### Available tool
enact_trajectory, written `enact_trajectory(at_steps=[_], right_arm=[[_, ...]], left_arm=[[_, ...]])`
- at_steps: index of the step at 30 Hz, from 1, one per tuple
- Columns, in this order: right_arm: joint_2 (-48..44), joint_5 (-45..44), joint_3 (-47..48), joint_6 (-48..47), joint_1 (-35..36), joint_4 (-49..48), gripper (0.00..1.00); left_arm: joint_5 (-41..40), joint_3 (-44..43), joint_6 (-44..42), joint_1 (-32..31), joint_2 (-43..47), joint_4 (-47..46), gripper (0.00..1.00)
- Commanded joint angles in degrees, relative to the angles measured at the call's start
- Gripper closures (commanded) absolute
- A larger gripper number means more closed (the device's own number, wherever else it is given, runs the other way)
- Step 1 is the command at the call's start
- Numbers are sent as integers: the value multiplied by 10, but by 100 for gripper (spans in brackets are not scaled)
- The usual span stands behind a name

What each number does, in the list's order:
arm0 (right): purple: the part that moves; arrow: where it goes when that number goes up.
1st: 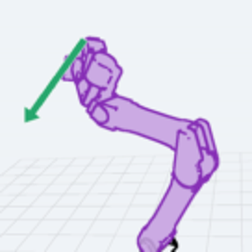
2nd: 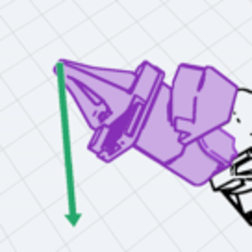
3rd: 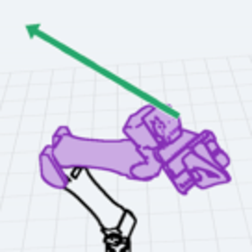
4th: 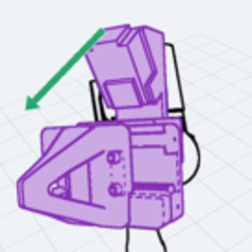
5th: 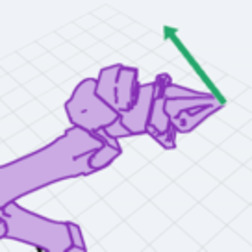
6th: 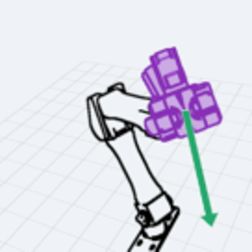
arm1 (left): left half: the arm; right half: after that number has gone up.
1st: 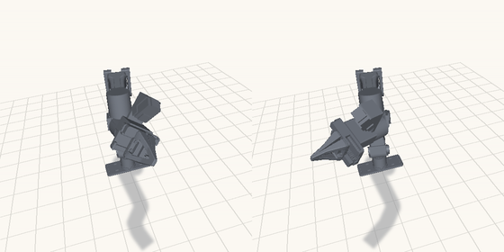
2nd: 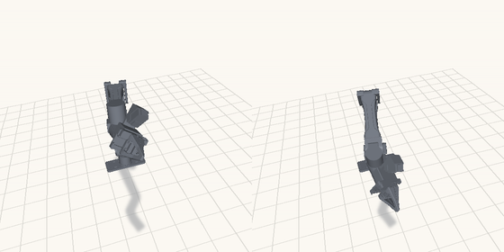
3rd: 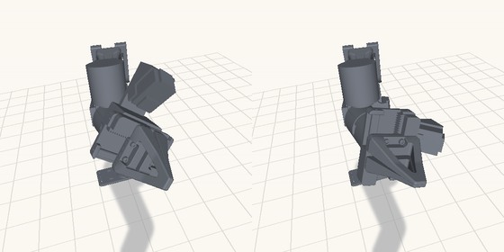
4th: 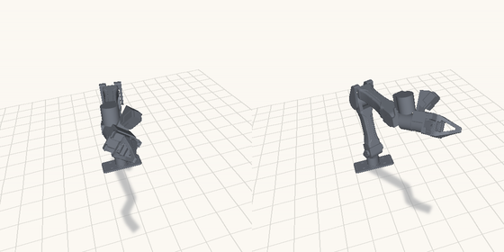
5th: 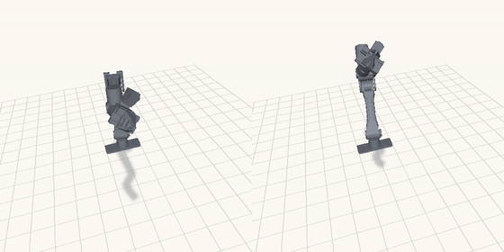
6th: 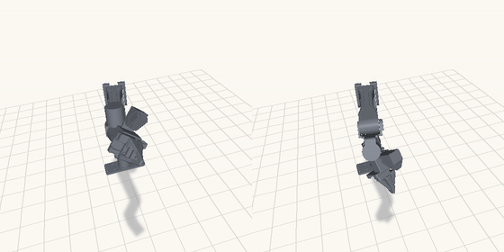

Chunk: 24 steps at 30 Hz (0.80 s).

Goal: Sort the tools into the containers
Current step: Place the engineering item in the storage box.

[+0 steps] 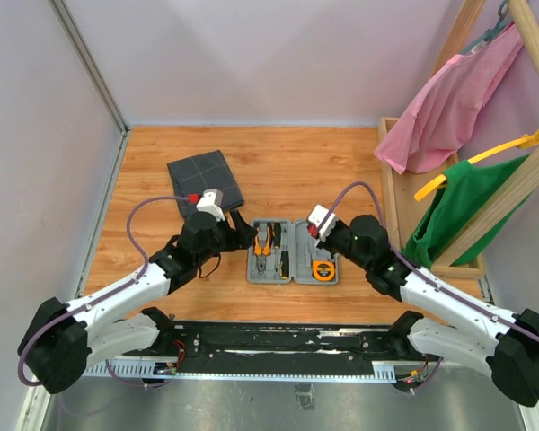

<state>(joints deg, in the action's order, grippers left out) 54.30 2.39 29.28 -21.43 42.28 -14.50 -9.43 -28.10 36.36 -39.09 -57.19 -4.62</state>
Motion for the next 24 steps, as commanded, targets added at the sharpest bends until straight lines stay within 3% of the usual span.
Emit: enact_trajectory(at_steps=[1, 11, 24], right_arm=[[22, 118, 3, -155, -19, 5, 96], [136, 225, 77, -296, -70, 101, 98], [276, 285, 95, -446, -109, 27, 95]], left_arm=[[20, 4, -32, 36, -25, -76, 27], [1, 21, -73, 73, -79, -159, 27], [-17, 47, -84, 76, -90, -190, 28]])
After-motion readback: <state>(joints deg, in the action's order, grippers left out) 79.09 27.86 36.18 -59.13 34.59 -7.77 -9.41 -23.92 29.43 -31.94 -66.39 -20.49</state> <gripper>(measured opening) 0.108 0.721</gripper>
